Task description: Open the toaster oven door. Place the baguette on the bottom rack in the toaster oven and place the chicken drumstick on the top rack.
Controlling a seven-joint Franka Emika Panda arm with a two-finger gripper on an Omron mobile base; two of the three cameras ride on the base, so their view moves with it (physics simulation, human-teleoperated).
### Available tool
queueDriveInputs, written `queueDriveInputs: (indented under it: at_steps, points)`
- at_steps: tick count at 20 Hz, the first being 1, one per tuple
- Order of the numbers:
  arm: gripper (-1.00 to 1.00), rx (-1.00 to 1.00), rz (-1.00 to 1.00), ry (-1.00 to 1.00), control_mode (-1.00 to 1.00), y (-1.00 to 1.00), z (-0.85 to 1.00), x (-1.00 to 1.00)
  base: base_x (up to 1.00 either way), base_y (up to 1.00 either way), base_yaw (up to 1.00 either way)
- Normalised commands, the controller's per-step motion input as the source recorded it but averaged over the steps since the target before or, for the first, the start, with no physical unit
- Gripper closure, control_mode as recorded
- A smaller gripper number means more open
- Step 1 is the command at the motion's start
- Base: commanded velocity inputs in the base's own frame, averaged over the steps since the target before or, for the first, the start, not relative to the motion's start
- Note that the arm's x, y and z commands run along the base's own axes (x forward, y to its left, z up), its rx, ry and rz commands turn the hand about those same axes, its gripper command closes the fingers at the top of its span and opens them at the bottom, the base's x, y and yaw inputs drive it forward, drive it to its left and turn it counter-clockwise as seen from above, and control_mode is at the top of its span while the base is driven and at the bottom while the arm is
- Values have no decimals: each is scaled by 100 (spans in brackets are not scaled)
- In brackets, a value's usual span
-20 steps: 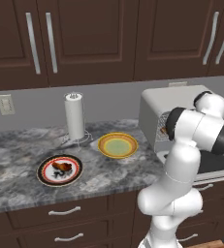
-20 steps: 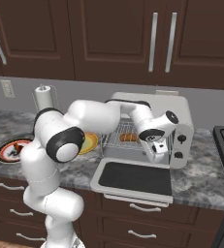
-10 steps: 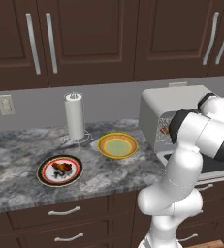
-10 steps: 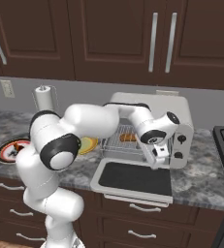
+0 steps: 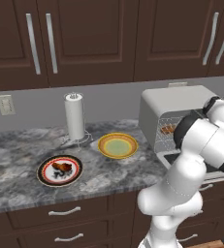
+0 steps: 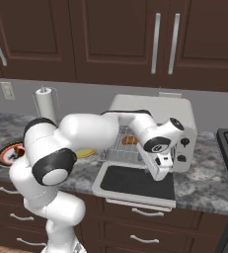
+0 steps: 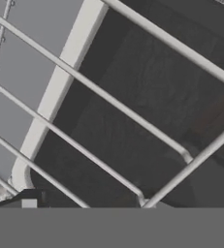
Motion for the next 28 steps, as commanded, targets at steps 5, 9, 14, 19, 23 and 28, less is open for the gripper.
queueDriveInputs:
  at_steps: [5,9,14,19,23,28]
  points:
    - [100,-8,0,16,-100,-6,-72,-72,0,0,0]
    - [100,-6,0,16,-100,-9,-67,-75,0,0,0]
    - [100,-4,0,15,-100,-9,-65,-76,0,0,0]
    - [100,1,4,-1,-100,-12,-31,-62,0,0,0]
    - [100,0,18,-49,-100,-7,49,-61,0,0,0]
    - [100,-11,17,-43,-100,22,42,-43,0,0,0]
